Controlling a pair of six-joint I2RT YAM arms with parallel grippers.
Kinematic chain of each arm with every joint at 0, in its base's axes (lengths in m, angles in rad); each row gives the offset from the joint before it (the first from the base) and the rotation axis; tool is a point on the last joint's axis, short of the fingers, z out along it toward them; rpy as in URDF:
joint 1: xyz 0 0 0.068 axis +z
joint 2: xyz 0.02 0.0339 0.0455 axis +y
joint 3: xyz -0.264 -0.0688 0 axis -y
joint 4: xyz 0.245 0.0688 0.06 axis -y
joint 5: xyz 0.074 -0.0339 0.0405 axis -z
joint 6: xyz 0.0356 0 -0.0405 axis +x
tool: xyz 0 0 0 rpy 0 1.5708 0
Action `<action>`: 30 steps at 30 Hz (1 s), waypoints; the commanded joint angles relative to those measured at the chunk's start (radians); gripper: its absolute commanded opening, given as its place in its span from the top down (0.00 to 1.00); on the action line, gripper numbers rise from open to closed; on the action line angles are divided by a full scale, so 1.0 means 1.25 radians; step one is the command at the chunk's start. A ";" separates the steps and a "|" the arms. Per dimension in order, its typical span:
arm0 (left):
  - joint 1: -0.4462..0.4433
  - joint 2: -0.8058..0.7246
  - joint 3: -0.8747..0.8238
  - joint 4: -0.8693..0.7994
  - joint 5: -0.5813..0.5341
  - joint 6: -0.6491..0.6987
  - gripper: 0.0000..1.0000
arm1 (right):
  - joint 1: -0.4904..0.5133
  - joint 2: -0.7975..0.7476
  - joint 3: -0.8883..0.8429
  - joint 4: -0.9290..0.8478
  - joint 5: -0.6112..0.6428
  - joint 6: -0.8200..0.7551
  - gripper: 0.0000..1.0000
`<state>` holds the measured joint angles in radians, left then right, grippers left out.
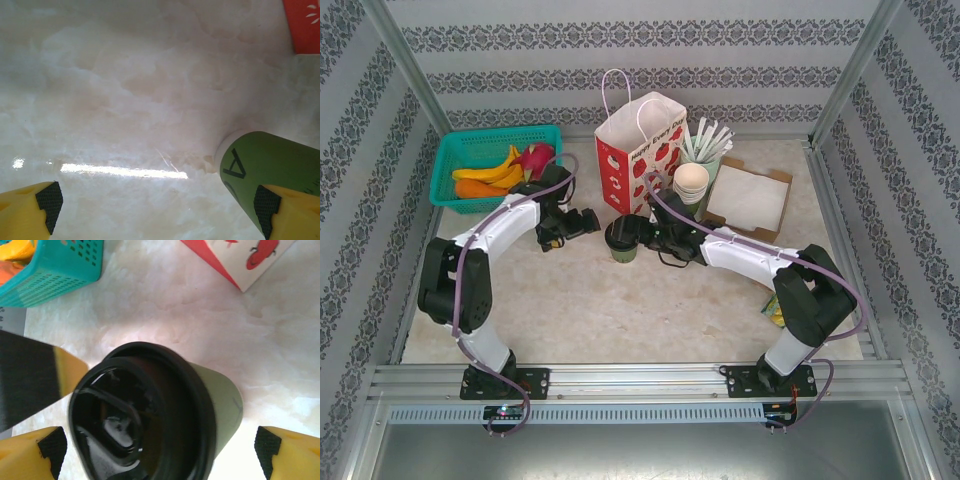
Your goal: Pack the takeout coffee
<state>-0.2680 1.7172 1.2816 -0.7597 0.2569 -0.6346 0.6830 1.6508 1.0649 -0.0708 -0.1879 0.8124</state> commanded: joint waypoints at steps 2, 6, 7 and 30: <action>0.002 0.027 -0.011 0.015 0.016 -0.014 0.00 | 0.020 0.025 0.061 -0.069 0.023 -0.054 0.02; 0.001 0.033 -0.021 0.030 0.034 -0.024 0.00 | 0.038 0.054 0.125 -0.171 0.072 -0.080 0.02; 0.001 0.031 -0.024 0.032 0.034 -0.026 0.00 | 0.042 0.062 0.143 -0.198 0.085 -0.089 0.02; -0.009 0.034 -0.047 0.053 0.061 -0.036 0.00 | 0.061 0.161 0.210 -0.294 0.098 -0.083 0.11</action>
<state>-0.2691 1.7535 1.2278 -0.7063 0.3214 -0.6636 0.7574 1.8210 1.3518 -0.4152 -0.0715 0.6956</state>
